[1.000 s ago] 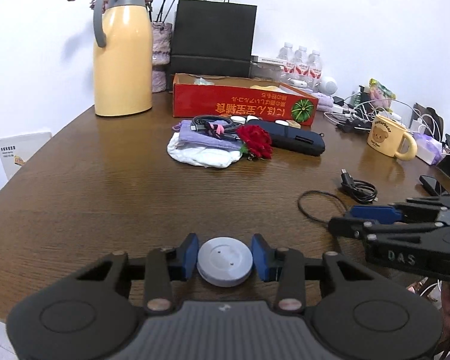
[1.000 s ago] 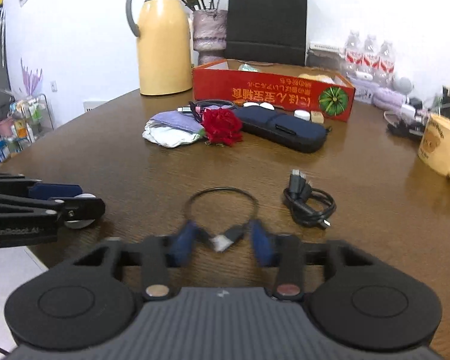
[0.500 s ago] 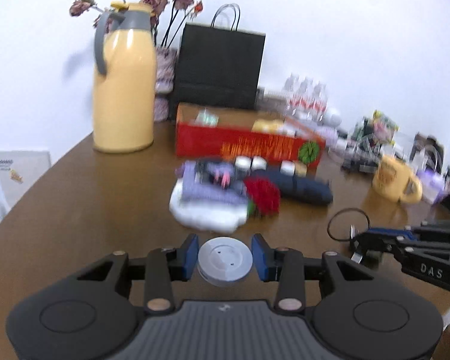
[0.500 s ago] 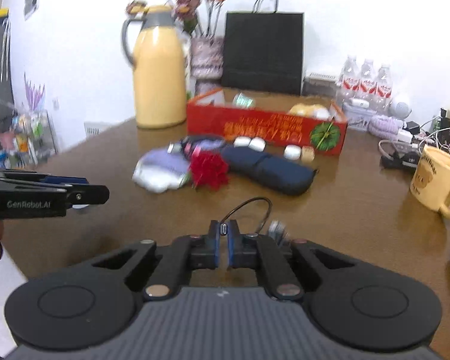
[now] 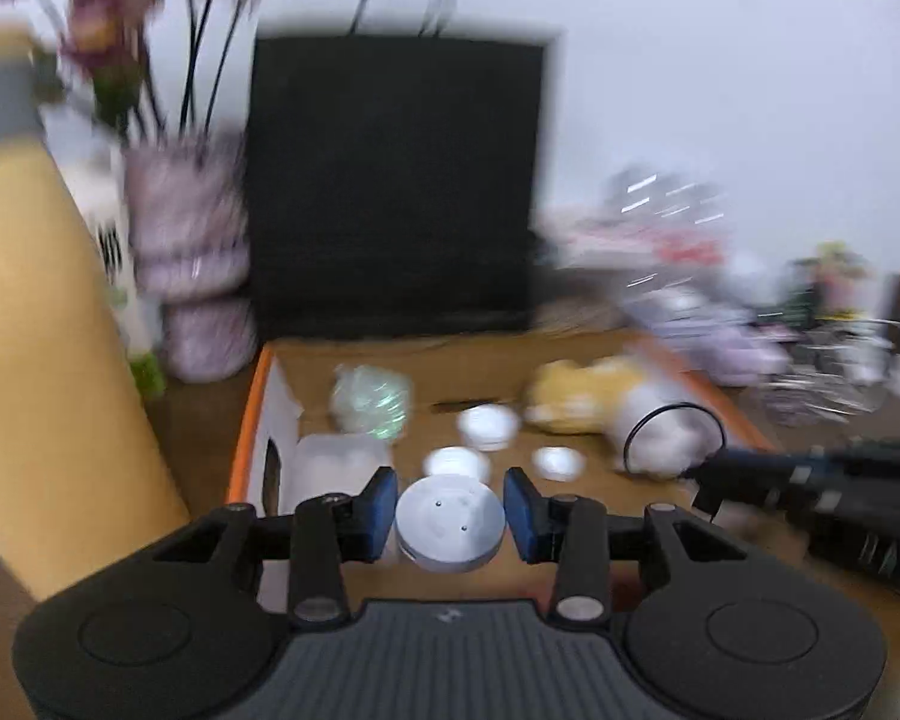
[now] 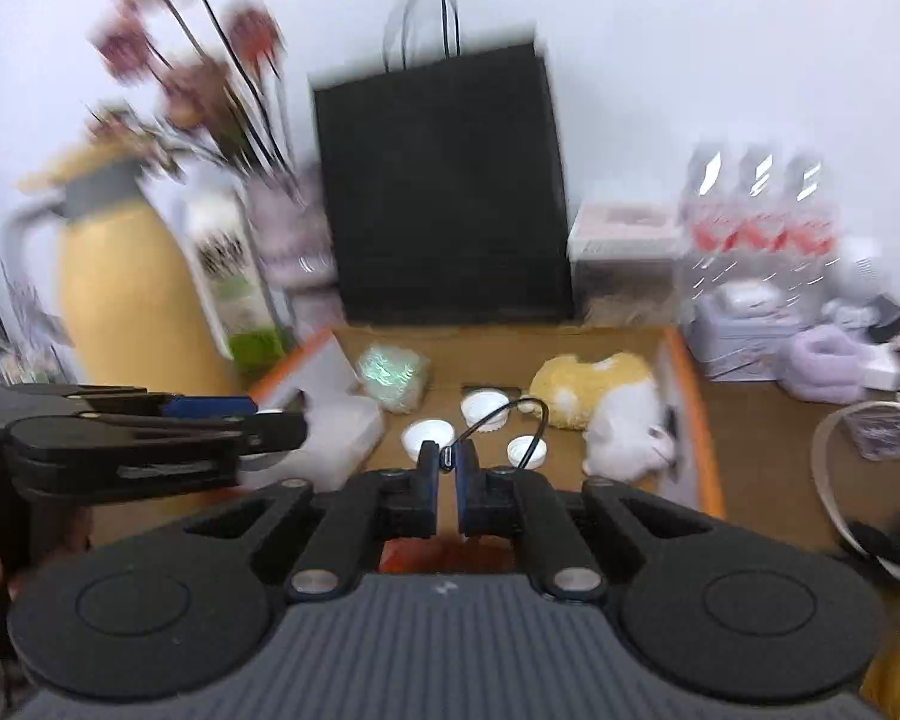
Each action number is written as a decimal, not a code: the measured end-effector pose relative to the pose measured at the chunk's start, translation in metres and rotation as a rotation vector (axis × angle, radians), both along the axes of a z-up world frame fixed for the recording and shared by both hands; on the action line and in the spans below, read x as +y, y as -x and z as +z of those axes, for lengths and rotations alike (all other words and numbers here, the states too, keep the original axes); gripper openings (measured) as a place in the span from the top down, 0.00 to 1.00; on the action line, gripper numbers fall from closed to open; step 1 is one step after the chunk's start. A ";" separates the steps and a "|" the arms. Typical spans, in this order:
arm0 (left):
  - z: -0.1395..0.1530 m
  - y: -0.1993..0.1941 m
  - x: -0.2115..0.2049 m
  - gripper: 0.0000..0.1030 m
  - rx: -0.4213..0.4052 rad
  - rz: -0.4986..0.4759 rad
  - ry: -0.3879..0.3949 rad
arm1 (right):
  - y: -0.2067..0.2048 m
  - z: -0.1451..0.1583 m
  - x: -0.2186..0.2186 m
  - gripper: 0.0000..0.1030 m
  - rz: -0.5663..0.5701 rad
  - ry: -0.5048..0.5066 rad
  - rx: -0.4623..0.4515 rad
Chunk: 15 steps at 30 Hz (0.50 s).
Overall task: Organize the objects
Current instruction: 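Carry the cable into the red box with the right while the left drops the white cap there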
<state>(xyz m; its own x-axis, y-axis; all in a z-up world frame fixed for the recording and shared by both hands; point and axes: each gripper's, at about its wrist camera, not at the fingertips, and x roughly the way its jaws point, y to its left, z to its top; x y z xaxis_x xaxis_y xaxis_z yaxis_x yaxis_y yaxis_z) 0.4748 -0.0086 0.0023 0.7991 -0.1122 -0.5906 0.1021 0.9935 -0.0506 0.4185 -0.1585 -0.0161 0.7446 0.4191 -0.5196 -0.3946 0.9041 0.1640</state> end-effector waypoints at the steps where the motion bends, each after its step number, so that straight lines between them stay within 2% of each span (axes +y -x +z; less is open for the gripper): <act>1: -0.011 -0.024 0.000 0.60 0.055 0.032 0.017 | -0.026 -0.011 0.011 0.93 0.025 0.016 0.078; 3: -0.023 -0.052 0.005 0.58 0.158 0.052 0.058 | -0.070 -0.037 0.019 0.90 0.005 -0.023 0.227; 5: -0.022 -0.056 0.015 0.55 0.173 0.058 0.112 | -0.085 -0.044 0.014 0.87 -0.067 -0.039 0.266; 6: -0.017 -0.050 0.018 0.47 0.148 0.040 0.121 | -0.082 -0.041 0.008 0.74 -0.074 -0.063 0.248; 7: -0.010 -0.044 0.020 0.37 0.111 0.026 0.112 | -0.075 -0.036 0.001 0.49 -0.065 -0.090 0.219; 8: -0.003 -0.035 0.021 0.34 0.074 0.029 0.091 | -0.065 -0.029 -0.006 0.40 -0.069 -0.098 0.187; 10: 0.015 -0.012 0.022 0.32 -0.002 0.044 0.039 | -0.045 -0.014 -0.020 0.39 -0.099 -0.062 0.131; 12: 0.032 0.023 0.024 0.28 -0.058 0.025 0.048 | -0.014 0.005 -0.030 0.38 -0.110 -0.030 0.066; 13: 0.039 0.041 0.025 0.23 -0.080 0.009 0.065 | 0.003 0.013 -0.039 0.28 -0.104 -0.027 0.034; 15: 0.049 0.086 0.025 0.21 -0.120 -0.029 0.081 | 0.044 0.030 -0.052 0.18 -0.094 -0.017 -0.027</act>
